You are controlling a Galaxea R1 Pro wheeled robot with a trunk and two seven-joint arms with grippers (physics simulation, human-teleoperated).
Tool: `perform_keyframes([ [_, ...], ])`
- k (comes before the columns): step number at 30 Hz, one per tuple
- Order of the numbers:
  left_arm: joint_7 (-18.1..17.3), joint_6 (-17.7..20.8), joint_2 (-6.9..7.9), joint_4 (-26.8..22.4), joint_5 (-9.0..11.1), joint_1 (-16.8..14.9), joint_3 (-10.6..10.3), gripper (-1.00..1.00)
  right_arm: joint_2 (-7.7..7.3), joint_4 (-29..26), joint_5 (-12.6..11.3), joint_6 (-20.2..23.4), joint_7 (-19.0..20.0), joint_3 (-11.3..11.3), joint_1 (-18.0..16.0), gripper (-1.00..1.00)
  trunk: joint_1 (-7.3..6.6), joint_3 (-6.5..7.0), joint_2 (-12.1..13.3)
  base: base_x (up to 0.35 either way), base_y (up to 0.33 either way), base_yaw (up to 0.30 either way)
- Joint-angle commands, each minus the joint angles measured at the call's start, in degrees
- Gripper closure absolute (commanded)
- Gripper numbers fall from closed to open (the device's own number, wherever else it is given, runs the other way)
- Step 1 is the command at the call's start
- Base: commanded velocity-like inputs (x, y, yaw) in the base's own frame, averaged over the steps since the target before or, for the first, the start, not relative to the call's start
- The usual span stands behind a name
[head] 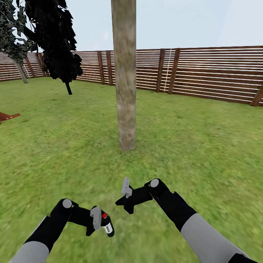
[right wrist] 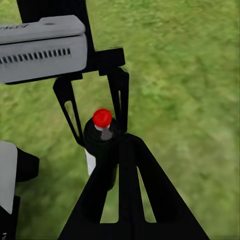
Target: In the garden, pick up the pesticide atomizer on the floor and spray pesticide onto both trees until each tree trunk is fully covered.
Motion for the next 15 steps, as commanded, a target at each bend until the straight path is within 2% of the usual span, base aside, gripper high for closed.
perform_keyframes([
  [1,-0.1,-0.1,-0.14,-0.1,-0.1,0.0,-0.1,1.0,0.01,-0.1,0.2,0.5,0.2,0.0,0.0,1.0,-0.01,-0.05,0.0,0.0,0.0,0.0],
  [3,-0.3,-0.1,-0.67,-0.1,-0.1,0.0,-0.1,1.0,-0.02,-0.1,0.2,0.5,0.2,0.0,0.0,1.0,-0.01,-0.05,0.0,0.0,0.0,0.0],
  [7,-2.8,-0.1,-1.67,-1.0,0.0,-0.2,-0.1,1.0,-0.08,-0.1,0.2,0.5,0.2,0.0,0.0,1.0,-0.01,-0.05,0.0,0.0,0.0,0.0],
  [10,-3.3,0.1,-1.79,-2.8,1.9,-0.2,-0.1,1.0,-0.09,-0.1,0.2,0.5,0.2,0.0,0.0,1.0,-0.01,-0.05,0.0,0.0,0.0,0.0],
  [15,-3.5,0.5,-1.89,-4.5,2.5,-0.2,-0.1,1.0,-0.09,-0.1,0.2,0.5,0.2,0.0,0.0,1.0,-0.01,-0.05,0.0,0.0,0.0,0.0],
])
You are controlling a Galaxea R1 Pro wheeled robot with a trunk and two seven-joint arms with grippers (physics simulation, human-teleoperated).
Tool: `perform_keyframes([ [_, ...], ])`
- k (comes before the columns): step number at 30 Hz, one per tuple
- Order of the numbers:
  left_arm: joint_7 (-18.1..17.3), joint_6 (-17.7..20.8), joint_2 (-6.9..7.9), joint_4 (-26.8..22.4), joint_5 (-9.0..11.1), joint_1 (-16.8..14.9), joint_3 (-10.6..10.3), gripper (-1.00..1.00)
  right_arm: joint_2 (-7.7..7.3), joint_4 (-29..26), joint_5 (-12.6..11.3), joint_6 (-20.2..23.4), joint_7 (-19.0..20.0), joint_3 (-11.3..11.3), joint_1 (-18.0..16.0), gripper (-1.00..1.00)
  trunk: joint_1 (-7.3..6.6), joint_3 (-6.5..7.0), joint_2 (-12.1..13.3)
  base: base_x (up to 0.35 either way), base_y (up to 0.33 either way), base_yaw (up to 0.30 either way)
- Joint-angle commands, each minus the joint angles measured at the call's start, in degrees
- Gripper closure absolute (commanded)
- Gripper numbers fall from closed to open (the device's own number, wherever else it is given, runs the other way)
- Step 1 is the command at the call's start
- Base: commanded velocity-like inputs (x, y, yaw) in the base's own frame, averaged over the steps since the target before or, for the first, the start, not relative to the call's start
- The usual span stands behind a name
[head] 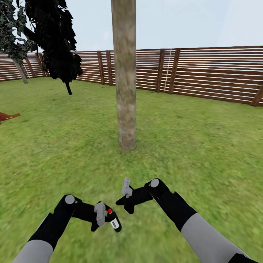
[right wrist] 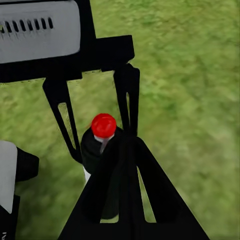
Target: In the garden, pick up the pesticide atomizer on the floor and spray pesticide onto both trees until each tree trunk is fully covered.
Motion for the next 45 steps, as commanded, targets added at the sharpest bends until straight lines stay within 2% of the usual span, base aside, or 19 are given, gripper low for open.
perform_keyframes([
  [1,-0.1,0.0,0.0,-0.2,-0.1,0.0,-0.1,1.0,0.02,-0.1,0.2,0.5,0.2,0.0,0.0,1.0,-0.01,-0.05,0.0,0.0,0.0,0.0],
  [6,-0.2,-0.1,-1.23,-0.3,-0.1,-0.2,-0.1,1.0,0.02,-0.1,0.2,0.5,0.2,0.0,0.0,1.0,-0.01,-0.05,0.0,0.0,0.0,0.0],
  [14,-2.2,0.0,-1.64,-0.3,0.0,-1.1,0.0,1.0,0.02,-0.1,0.2,0.5,0.2,0.0,0.0,1.0,-0.01,-0.05,0.0,0.0,0.0,0.0],
  [15,-2.3,0.0,-1.64,-0.3,0.5,-1.1,0.0,1.0,0.02,-0.1,0.2,0.5,0.2,0.0,0.0,1.0,-0.01,-0.05,0.0,0.0,0.0,0.0],
  [17,-2.3,-0.1,-1.58,-0.3,2.7,-1.2,0.0,1.0,0.02,-0.1,0.2,0.5,0.2,0.0,0.0,1.0,-0.01,-0.05,0.0,0.0,0.0,0.0],
  [19,-2.3,-0.1,-1.56,-0.3,3.9,-1.2,0.0,1.0,0.02,-0.1,0.2,0.5,0.2,0.0,0.0,1.0,-0.01,-0.05,0.0,0.0,0.0,0.0],
  [32,-2.3,0.0,-1.49,-0.2,4.2,-1.2,0.0,1.0,0.02,-0.2,0.2,0.5,0.2,0.0,0.0,1.0,-0.01,-0.05,0.0,0.0,0.0,0.0],
  [34,-2.1,0.0,-1.17,0.1,3.7,-1.2,-0.1,1.0,0.02,-0.2,0.2,0.5,0.2,0.0,0.0,1.0,-0.01,-0.05,0.0,0.0,0.0,0.0],
  [35,-1.8,0.0,-0.49,0.3,2.6,-1.2,-0.1,1.0,0.02,-0.2,0.2,0.5,0.2,0.0,0.0,1.0,-0.01,-0.05,0.0,0.0,0.0,0.0],
  [37,-1.6,0.3,1.57,0.5,-3.3,-1.9,0.1,1.0,0.02,-0.2,0.2,0.5,0.2,0.0,0.0,1.0,-0.01,-0.05,0.0,0.0,0.0,0.0],
  [39,-1.4,1.8,2.91,0.7,-9.6,-2.8,0.4,1.0,-0.03,-0.2,0.2,0.5,0.2,0.0,0.0,1.0,-0.01,-0.05,0.0,0.0,0.0,0.0],
  [40,-1.2,2.9,3.24,0.8,-11.6,-2.9,1.3,1.0,-0.05,-0.1,0.2,0.5,0.2,-0.1,0.0,1.0,-0.01,-0.05,0.0,0.0,0.0,0.0],
  [41,-0.7,3.6,3.59,0.8,-12.7,-3.0,2.9,1.0,-0.06,-0.1,0.2,0.5,0.2,-0.1,0.0,1.0,-0.01,-0.05,0.0,0.0,0.0,0.0],
  [43,4.2,4.2,3.78,0.8,-13.3,-2.9,10.1,1.0,-0.17,-0.1,0.2,0.5,0.1,-0.3,0.0,1.0,-0.01,-0.05,0.0,0.0,0.0,0.0],
  [45,11.8,4.3,3.39,0.9,-13.0,-2.7,18.9,1.0,-1.43,-0.1,0.3,0.5,-0.5,-0.4,0.0,1.0,-0.01,-0.05,0.0,0.0,0.0,0.0],
])
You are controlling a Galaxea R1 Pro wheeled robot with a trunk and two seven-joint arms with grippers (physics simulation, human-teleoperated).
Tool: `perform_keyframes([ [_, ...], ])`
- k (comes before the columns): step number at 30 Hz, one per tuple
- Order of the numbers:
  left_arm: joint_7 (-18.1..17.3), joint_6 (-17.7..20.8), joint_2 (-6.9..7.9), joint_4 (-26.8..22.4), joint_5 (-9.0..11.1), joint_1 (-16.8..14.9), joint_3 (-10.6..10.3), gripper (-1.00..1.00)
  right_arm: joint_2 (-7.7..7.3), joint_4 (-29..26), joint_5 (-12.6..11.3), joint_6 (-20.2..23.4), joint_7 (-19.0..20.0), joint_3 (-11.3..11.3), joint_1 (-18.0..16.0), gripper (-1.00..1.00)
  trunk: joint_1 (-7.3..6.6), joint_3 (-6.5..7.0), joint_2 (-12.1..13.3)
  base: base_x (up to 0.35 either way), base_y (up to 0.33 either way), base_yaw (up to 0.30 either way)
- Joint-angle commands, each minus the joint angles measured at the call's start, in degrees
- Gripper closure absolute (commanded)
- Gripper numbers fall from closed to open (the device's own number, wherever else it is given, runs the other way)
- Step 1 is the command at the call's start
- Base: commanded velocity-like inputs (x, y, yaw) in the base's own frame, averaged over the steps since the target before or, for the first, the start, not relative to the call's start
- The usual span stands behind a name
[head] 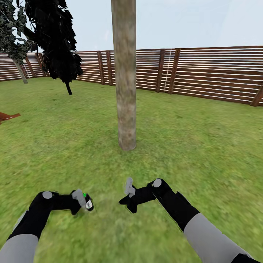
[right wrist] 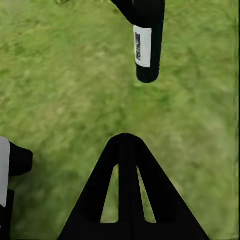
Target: In the garden, pick up the pesticide atomizer on the floor and spray pesticide onto both trees until each tree trunk is fully covered.
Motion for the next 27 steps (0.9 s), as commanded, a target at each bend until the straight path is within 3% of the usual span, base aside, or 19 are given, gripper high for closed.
perform_keyframes([
  [1,3.7,0.7,-0.62,0.0,0.1,0.0,4.7,1.0,-1.44,-0.1,0.1,0.5,-2.1,-0.1,0.0,1.0,-0.01,-0.05,0.0,0.0,0.0,0.0],
  [2,5.0,1.3,-1.11,0.0,0.4,0.0,6.4,1.0,-2.15,0.0,0.1,0.5,-4.1,-0.1,0.0,1.0,-0.01,-0.05,0.0,0.0,0.0,0.0],
  [5,10.5,10.1,-2.86,-0.1,4.2,0.0,14.4,1.0,-3.87,1.3,-0.2,0.3,-18.2,-2.6,0.1,1.0,-0.01,-0.05,0.0,0.0,0.0,0.0],
  [6,13.1,12.4,-3.14,0.0,6.5,0.0,15.8,1.0,-3.81,2.7,-0.3,0.3,-21.8,-4.5,0.2,1.0,-0.01,-0.05,0.0,0.0,0.0,0.0],
  [7,18.3,14.7,-3.87,0.0,9.7,0.0,16.7,1.0,-3.54,5.2,-0.7,0.2,-25.1,-8.0,0.2,1.0,-0.01,-0.05,0.0,0.0,0.0,0.0],
  [8,26.1,16.6,-5.47,0.1,11.6,0.0,16.9,1.0,-3.07,8.3,-1.9,0.1,-27.5,-12.7,0.2,1.0,-0.01,-0.05,0.0,0.0,0.0,0.0],
  [9,30.4,17.2,-6.44,0.1,12.2,0.0,17.0,1.0,-2.85,9.7,-2.8,0.0,-28.5,-15.2,0.2,-1.0,-0.01,-0.05,0.0,0.0,0.0,0.0],
  [12,44.2,18.1,-11.34,0.1,13.0,0.0,17.1,1.0,-2.57,13.1,-6.0,-2.1,-32.8,-24.7,0.2,-1.0,-0.01,-0.05,0.0,0.0,0.0,0.0],
  [14,47.8,18.2,-13.74,0.8,13.2,0.1,17.1,1.0,-2.54,13.9,-6.8,-3.3,-36.9,-28.8,0.2,-1.0,-0.01,-0.05,0.0,0.0,0.0,0.0],
  [17,49.4,18.1,-15.05,3.7,14.3,0.0,16.9,1.0,-2.47,14.3,-7.2,-3.9,-41.6,-30.9,0.3,-1.0,-0.01,-0.05,0.0,0.005,0.0,0.0],
  [20,49.8,18.0,-15.17,5.6,16.7,-0.1,16.7,1.0,-2.44,14.3,-7.4,-4.0,-43.3,-31.2,0.3,-1.0,-0.01,-0.05,0.0,0.152,0.0,0.0],
  [22,50.9,18.0,-15.19,7.0,17.3,-0.2,16.6,1.0,-2.44,14.3,-7.7,-4.0,-43.6,-31.3,0.3,-1.0,-0.01,-0.05,0.0,0.287,0.0,0.0],
  [25,56.2,18.1,-15.06,11.8,17.6,-0.5,16.5,1.0,-2.47,14.3,-9.5,-4.1,-43.7,-31.3,0.4,-1.0,-0.01,-0.05,0.0,0.326,0.0,0.0],
  [27,58.4,18.3,-15.27,13.3,17.7,-2.4,16.6,1.0,-2.53,14.3,-10.0,-6.7,-43.8,-31.3,0.5,-1.0,-0.01,-0.05,0.0,0.338,0.0,0.0],
])
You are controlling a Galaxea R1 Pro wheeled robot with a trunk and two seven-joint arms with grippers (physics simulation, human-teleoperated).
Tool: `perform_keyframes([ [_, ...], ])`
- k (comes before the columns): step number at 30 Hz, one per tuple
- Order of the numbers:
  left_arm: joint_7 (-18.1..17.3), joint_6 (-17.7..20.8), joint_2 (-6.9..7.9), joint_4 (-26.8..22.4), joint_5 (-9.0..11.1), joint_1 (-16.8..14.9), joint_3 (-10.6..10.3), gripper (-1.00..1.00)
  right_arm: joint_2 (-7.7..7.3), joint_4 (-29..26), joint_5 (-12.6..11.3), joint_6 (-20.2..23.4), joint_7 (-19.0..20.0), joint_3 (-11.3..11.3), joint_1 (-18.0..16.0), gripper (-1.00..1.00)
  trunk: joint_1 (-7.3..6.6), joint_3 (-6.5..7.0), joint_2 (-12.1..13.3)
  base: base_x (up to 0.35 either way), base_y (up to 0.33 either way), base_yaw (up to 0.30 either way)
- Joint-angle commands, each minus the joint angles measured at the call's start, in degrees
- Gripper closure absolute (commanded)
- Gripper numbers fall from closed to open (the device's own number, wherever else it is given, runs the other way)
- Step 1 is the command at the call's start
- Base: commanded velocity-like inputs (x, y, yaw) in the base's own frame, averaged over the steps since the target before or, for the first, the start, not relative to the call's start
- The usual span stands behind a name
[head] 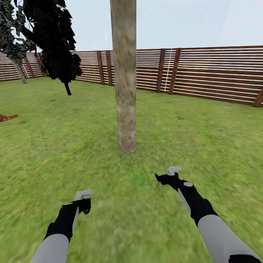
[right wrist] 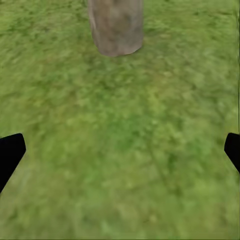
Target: In the garden, pick up the pesticide atomizer on the floor and spray pesticide onto both trees until each tree trunk is fully covered.
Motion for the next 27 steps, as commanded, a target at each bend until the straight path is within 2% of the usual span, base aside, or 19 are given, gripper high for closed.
perform_keyframes([
  [1,-0.3,0.2,-0.17,0.1,-0.7,-1.1,0.4,1.0,-0.08,-0.1,0.2,-1.5,0.1,0.1,0.0,-1.0,0.03,-0.06,0.0,0.338,0.0,0.0],
  [3,-0.1,0.3,-0.26,0.2,-0.7,-2.3,0.4,1.0,-0.09,-0.1,0.1,-3.5,0.1,0.1,0.1,-1.0,0.03,-0.06,0.0,0.339,0.0,0.0],
  [8,0.0,0.8,-0.15,2.0,-0.7,-3.7,0.4,1.0,-0.04,-0.2,-0.2,-4.1,0.1,0.1,0.4,-1.0,0.03,-0.06,0.0,0.34,0.0,0.0],
  [11,0.1,3.6,0.13,4.3,-0.9,-5.6,0.3,1.0,-0.03,-0.2,-0.4,-4.1,0.2,0.1,0.4,-1.0,0.03,-0.06,0.0,0.34,0.0,0.0],
  [15,0.1,4.8,0.04,5.0,-0.9,-6.7,0.4,1.0,-0.03,-0.3,-0.5,-4.1,0.4,0.2,0.4,-1.0,0.03,-0.06,0.0,0.34,0.0,-0.017],
  [27,0.0,4.9,0.43,5.0,-1.0,-6.7,0.3,1.0,-0.03,-0.2,-0.5,-4.0,0.4,0.2,0.4,-1.0,0.03,-0.06,0.0,0.34,0.0,-0.277],
])
